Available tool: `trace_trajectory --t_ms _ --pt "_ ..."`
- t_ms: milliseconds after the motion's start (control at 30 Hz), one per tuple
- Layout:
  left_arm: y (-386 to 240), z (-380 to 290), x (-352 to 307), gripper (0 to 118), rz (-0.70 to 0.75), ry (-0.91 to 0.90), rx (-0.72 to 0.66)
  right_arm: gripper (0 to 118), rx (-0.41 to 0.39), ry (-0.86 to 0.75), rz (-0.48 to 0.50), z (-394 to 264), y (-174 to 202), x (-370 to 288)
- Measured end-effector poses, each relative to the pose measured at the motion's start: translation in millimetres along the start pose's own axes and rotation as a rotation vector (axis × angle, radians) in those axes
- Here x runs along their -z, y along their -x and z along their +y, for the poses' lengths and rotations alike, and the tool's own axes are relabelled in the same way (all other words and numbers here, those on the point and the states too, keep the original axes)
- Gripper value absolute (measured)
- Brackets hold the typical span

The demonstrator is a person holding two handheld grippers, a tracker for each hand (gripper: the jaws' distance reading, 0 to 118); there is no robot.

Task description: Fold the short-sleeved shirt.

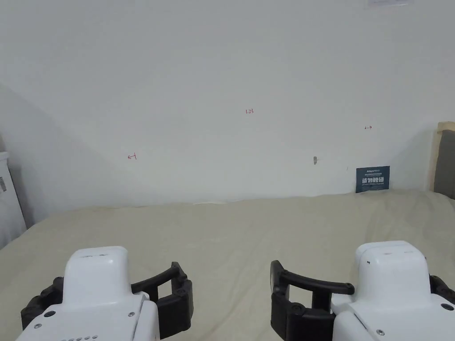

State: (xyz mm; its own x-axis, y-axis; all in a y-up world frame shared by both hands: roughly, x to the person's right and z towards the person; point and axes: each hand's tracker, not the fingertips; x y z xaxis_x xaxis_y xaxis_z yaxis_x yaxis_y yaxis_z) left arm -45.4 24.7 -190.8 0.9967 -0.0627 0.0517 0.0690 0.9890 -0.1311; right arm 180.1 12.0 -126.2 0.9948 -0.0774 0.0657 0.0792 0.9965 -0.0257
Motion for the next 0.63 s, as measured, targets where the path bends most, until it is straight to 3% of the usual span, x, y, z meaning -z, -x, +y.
trace_trajectory --t_ms 267,633 --pt "-3.0 -2.6 3.8 110 0.000 0.009 0.021 118 0.052 0.025 0.001 1.3 -5.4 4.2" --pt "-5.5 -2.9 5.4 110 -0.004 0.013 0.037 118 0.055 0.003 -0.057 2.6 -6.1 7.4"
